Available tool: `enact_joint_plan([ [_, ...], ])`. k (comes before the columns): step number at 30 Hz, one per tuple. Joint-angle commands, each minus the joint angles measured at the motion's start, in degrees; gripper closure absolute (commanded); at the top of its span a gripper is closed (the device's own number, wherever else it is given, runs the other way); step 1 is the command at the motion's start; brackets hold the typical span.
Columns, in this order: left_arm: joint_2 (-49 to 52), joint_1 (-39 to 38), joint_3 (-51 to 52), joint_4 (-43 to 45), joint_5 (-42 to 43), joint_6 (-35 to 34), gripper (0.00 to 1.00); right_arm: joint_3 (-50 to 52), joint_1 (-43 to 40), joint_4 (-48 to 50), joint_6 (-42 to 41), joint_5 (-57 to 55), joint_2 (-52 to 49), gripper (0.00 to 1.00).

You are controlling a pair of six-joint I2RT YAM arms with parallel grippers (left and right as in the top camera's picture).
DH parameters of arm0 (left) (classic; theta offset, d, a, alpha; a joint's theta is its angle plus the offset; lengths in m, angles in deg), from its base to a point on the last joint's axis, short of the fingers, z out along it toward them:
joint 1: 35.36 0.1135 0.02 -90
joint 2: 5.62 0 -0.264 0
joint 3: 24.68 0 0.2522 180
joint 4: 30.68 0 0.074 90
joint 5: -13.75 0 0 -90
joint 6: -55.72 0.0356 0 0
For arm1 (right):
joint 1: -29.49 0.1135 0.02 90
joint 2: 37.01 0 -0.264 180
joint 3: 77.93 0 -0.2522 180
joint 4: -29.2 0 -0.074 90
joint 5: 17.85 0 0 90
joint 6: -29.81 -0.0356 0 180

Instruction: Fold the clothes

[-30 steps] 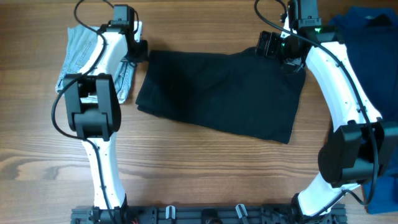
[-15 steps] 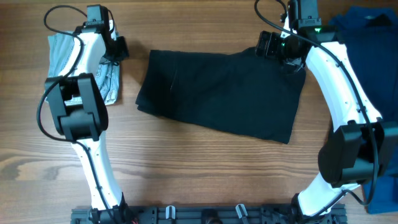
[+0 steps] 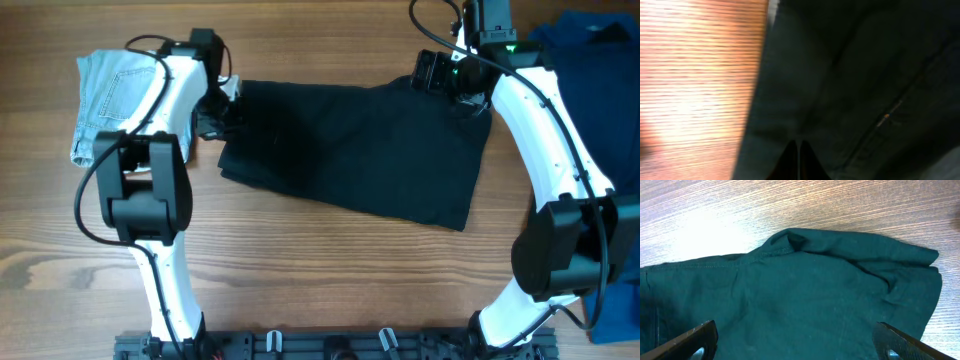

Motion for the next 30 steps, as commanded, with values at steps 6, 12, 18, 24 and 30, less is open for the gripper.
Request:
enact_joint_plan([
  [6, -0.3, -3.0, 7.0, 3.5, -1.3, -7.8, 0.96, 0.0, 0.0, 0.8, -0.1, -0.5, 0.4, 0.0],
  [12, -0.7, -3.0, 9.6, 3.7, -1.3, -7.8, 0.96, 0.7, 0.0, -13.3, -2.4, -4.3, 0.4, 0.01],
  [18, -0.7, -3.0, 9.6, 2.7, -4.1, -8.3, 0.96, 12.4, 0.0, -17.2, -9.0, -3.6, 0.4, 0.0],
  [24, -4.6, -4.5, 9.6, 2.2, -4.8, -9.7, 0.96, 18.7, 0.0, -15.2, -8.4, 0.3, 0.4, 0.0],
  [30, -11.5, -7.5, 11.9, 1.3, -10.0, -14.0, 0.96, 18.7, 0.0, -17.0, -5.6, 0.8, 0.4, 0.15],
])
